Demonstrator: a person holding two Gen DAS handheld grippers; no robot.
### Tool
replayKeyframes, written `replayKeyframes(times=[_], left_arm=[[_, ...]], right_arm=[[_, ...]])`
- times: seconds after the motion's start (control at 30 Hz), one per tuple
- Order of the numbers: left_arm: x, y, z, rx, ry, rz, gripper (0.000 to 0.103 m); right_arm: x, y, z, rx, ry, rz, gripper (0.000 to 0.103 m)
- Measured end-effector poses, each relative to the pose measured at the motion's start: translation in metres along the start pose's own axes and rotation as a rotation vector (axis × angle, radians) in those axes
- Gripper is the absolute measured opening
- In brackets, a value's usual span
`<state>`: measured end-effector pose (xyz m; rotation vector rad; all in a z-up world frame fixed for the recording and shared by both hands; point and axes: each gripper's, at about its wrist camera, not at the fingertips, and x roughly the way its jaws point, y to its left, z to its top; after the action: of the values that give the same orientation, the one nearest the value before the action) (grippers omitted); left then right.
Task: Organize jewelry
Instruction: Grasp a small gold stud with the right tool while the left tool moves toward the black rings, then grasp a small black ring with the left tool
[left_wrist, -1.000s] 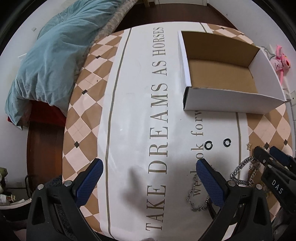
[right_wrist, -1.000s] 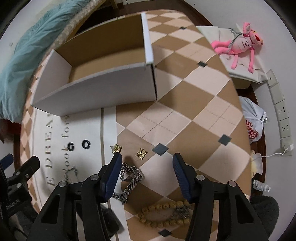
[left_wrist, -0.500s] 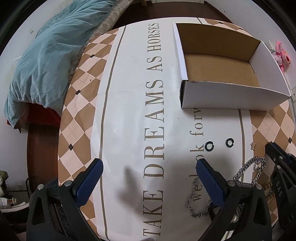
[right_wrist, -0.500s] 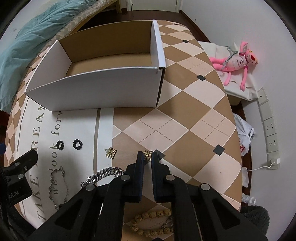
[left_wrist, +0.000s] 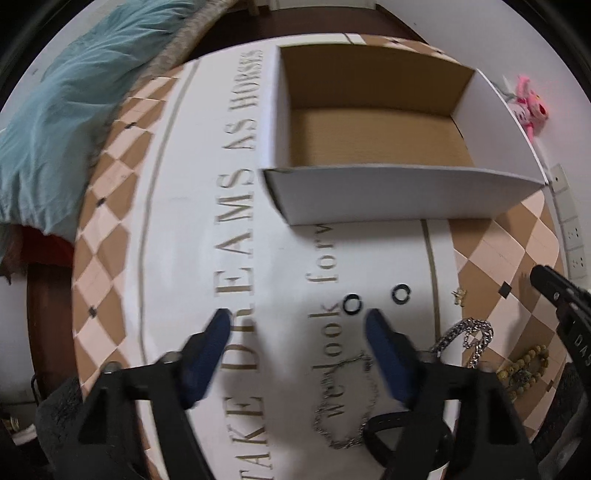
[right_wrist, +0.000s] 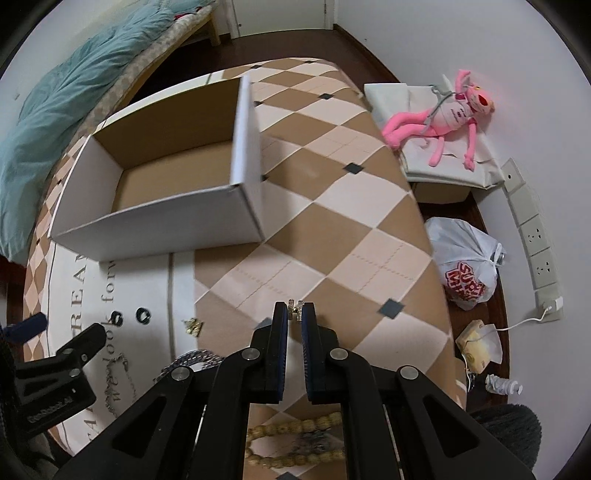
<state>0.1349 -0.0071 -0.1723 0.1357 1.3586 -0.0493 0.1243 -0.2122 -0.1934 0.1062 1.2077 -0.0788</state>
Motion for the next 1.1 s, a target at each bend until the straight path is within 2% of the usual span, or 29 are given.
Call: replayKeyframes(times=[0.07, 0.2, 0.23, 0.33, 0.5, 0.67, 0.73, 0.93, 1.1], left_arm=[[0.003, -0.005, 0.001, 0.016, -0.001, -0.003, 0.06], [0.008, -0.014, 0.001, 0.05, -0.004, -0.005, 0.056], [0.009, -0.015, 0.002, 0.057, -0.005, -0.006, 0.052], [0.009, -0.017, 0.004, 0.071, -0.018, -0.004, 0.049], [0.008, -0.021, 0.007, 0.088, -0.028, -0.017, 0.038], [0.009, -0.024, 0.009, 0.102, -0.035, -0.054, 0.016], [0.009, -0.025, 0.009, 0.11, -0.037, -0.064, 0.01], [0.004, -0.024, 0.009, 0.098, -0.056, -0.077, 0.01], [-0.018, -0.021, 0.006, 0.078, -0.089, -0.108, 0.01]], right_arm=[[0.0, -0.005, 0.002, 0.01, 0.001, -0.003, 0.008], [0.002, -0.011, 0.002, 0.026, 0.007, -0.012, 0.008], [0.002, -0.013, 0.002, 0.029, 0.009, -0.012, 0.008], [0.006, -0.015, 0.002, 0.039, 0.017, -0.015, 0.008], [0.008, -0.016, 0.003, 0.049, 0.021, -0.017, 0.008], [0.008, -0.018, 0.005, 0.053, 0.021, -0.02, 0.008], [0.008, -0.018, 0.006, 0.058, 0.021, -0.023, 0.008], [0.001, -0.021, 0.009, 0.066, 0.009, -0.02, 0.008], [-0.011, -0.019, 0.013, 0.081, -0.006, 0.0, 0.008]])
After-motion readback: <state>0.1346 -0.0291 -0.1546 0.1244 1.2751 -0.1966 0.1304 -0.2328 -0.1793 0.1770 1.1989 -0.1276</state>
